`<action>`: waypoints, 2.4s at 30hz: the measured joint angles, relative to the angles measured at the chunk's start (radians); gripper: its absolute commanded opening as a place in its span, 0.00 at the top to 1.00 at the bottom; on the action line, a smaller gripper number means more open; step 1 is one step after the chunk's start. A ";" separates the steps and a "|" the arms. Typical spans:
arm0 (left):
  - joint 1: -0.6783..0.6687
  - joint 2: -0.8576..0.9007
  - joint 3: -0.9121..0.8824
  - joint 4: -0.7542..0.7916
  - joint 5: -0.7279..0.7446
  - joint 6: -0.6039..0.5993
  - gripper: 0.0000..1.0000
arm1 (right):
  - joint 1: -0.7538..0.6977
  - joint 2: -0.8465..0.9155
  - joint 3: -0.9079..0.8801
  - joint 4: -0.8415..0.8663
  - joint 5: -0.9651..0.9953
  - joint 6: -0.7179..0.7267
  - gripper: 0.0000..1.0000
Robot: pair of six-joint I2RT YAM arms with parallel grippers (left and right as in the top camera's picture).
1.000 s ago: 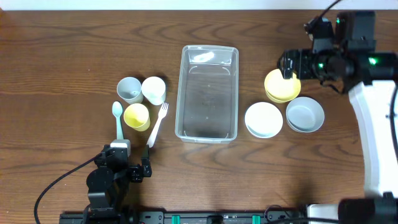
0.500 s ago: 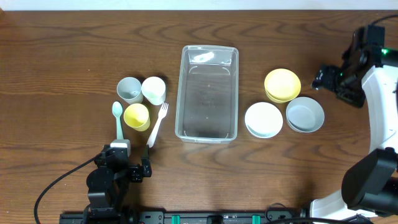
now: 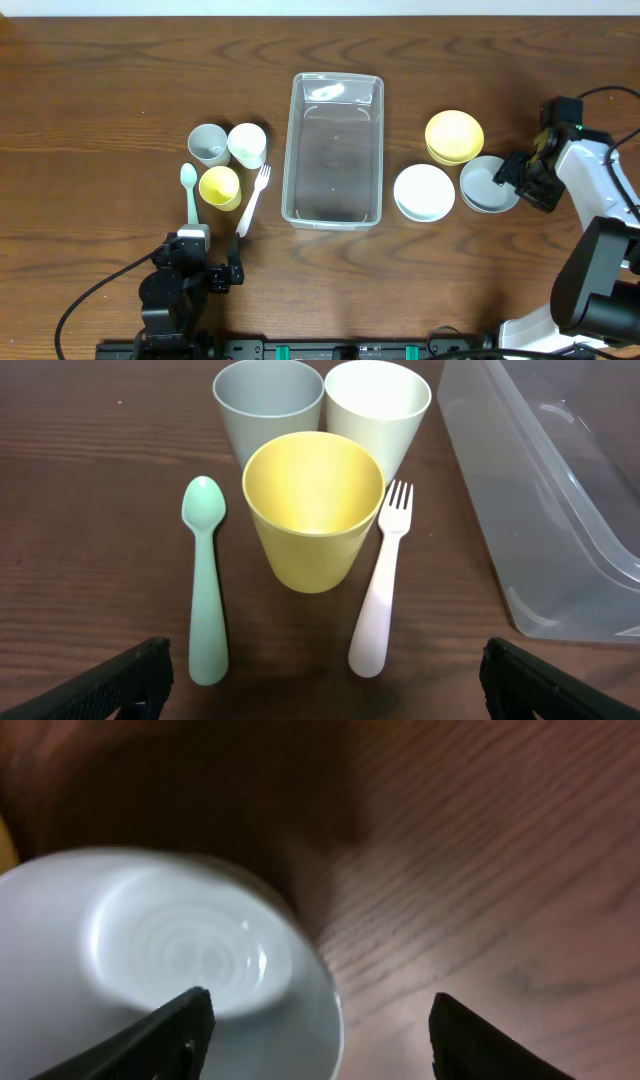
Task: Pack container
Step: 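Move the right gripper to the grey bowl and grasp its rim, then carry the grey bowl into the clear container and release it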
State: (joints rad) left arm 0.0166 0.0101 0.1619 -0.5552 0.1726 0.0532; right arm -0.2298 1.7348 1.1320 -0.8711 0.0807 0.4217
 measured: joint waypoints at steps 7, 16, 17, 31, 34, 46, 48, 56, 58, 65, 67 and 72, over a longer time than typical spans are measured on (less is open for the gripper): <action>0.000 0.000 0.000 0.000 0.000 0.000 0.02 | 0.000 0.000 -0.114 0.114 0.007 0.067 0.55; 0.000 0.000 0.000 0.000 0.000 0.000 0.02 | 0.000 -0.034 -0.119 0.121 -0.013 0.113 0.99; 0.000 0.000 0.000 0.000 0.000 0.000 0.02 | 0.000 -0.045 -0.119 0.116 -0.013 0.116 0.99; 0.000 0.000 0.000 0.000 0.000 0.000 0.02 | 0.174 -0.415 0.201 -0.135 -0.051 0.061 0.98; 0.000 0.000 0.000 0.000 0.000 0.000 0.02 | 0.317 -0.392 0.312 -0.203 -0.072 0.045 0.98; 0.000 0.000 0.000 0.000 0.000 0.000 0.02 | 0.608 0.103 0.663 -0.174 -0.100 0.092 0.98; 0.000 0.000 0.000 0.000 0.000 0.000 0.02 | 0.618 0.207 0.729 -0.120 -0.120 0.106 0.98; 0.000 0.000 0.000 0.000 0.000 0.000 0.02 | 0.687 0.477 0.900 -0.081 -0.155 0.174 0.98; 0.000 0.000 0.000 0.000 0.000 0.000 0.02 | 0.700 0.518 0.902 -0.079 -0.152 0.193 0.98; 0.000 0.000 0.000 0.000 0.000 0.000 0.02 | 0.696 0.599 0.903 -0.102 -0.138 0.219 0.99; 0.000 0.000 0.000 0.000 0.000 0.000 0.02 | 0.692 0.600 0.903 -0.105 -0.131 0.222 0.98; 0.000 0.000 0.000 0.000 0.000 0.000 0.02 | 0.682 0.600 0.905 -0.106 -0.122 0.205 0.65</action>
State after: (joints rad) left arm 0.0166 0.0101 0.1619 -0.5552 0.1726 0.0532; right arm 0.4526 2.3348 2.0373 -0.9771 -0.0410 0.6266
